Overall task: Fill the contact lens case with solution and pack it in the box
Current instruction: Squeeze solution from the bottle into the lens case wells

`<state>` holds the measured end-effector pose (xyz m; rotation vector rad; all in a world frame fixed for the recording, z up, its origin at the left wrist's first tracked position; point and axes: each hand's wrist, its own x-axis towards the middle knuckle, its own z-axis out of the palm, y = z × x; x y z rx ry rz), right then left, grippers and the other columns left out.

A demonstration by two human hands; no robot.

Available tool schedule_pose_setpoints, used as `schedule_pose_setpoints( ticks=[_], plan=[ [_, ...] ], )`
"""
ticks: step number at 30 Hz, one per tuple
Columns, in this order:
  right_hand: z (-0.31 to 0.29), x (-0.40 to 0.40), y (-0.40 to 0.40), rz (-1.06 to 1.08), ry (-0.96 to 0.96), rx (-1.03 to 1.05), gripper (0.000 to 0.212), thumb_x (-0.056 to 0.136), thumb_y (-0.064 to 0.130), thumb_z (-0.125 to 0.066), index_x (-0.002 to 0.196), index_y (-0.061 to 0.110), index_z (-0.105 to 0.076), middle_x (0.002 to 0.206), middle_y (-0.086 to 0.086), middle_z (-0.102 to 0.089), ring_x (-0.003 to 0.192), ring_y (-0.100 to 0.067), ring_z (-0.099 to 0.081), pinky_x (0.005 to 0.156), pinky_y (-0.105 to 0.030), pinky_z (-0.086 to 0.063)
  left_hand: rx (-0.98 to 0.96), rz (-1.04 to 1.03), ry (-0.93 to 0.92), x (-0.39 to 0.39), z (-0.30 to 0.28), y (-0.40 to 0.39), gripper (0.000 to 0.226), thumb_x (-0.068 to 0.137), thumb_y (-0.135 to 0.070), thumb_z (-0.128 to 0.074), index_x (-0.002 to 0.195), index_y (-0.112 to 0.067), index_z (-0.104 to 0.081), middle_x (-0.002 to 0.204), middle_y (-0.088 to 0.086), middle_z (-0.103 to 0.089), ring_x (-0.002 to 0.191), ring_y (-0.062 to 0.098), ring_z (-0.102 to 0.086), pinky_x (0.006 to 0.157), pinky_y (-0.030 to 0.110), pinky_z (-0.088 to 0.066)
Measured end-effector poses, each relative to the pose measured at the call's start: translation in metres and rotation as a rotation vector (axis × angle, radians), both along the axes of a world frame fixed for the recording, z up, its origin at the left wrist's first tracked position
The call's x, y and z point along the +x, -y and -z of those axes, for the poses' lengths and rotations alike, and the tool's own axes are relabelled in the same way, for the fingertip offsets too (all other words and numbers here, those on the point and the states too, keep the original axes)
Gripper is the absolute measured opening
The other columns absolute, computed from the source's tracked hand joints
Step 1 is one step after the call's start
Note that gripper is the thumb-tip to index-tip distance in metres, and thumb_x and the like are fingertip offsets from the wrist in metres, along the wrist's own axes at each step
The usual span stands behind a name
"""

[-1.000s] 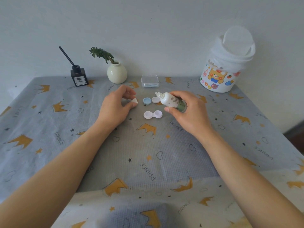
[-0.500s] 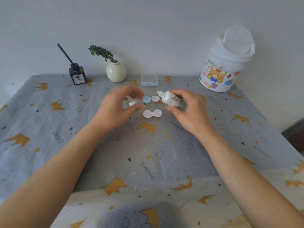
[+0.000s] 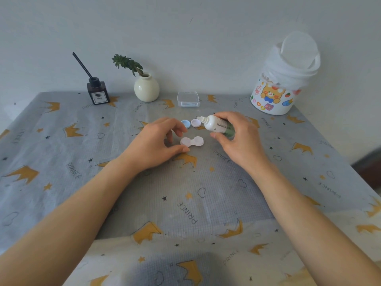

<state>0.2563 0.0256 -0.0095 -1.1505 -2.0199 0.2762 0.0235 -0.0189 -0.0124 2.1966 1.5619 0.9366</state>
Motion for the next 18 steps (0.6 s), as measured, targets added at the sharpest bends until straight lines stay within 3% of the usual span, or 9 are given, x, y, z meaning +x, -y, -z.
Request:
schedule_pose_setpoints(
  ticks=[6,14,18],
  plan=[
    [0.001,0.001,-0.001,-0.017,0.022,0.020,0.040,0.080,0.008,-0.078,0.117,0.016,-0.066,0.110,0.002,-0.066,0.101,-0.017,-0.057,0.087,-0.018,-0.040,0.008,0.003,-0.001,0.001,0.002,-0.001,0.032,0.080,-0.032,-0.078,0.108,-0.027,-0.063,0.100,-0.015,-0.064,0.079,0.006,-0.061,0.072,0.031,-0.053],
    [0.000,0.010,-0.007,-0.045,0.138,0.096,0.036,0.079,0.001,-0.077,0.112,0.014,-0.068,0.111,0.000,-0.066,0.105,-0.020,-0.055,0.088,-0.019,-0.037,0.024,0.011,0.017,0.001,0.006,-0.003,0.028,0.083,-0.034,-0.076,0.106,-0.027,-0.062,0.096,-0.017,-0.066,0.077,0.006,-0.060,0.071,0.034,-0.053],
    [-0.005,0.013,-0.009,-0.056,0.239,0.164,0.037,0.076,-0.008,-0.072,0.108,0.010,-0.068,0.105,-0.004,-0.065,0.102,-0.024,-0.055,0.087,-0.036,-0.046,0.025,0.001,0.039,0.002,0.008,-0.003,0.029,0.081,-0.036,-0.076,0.105,-0.029,-0.062,0.093,-0.018,-0.067,0.077,0.006,-0.060,0.073,0.034,-0.053]
  ],
)
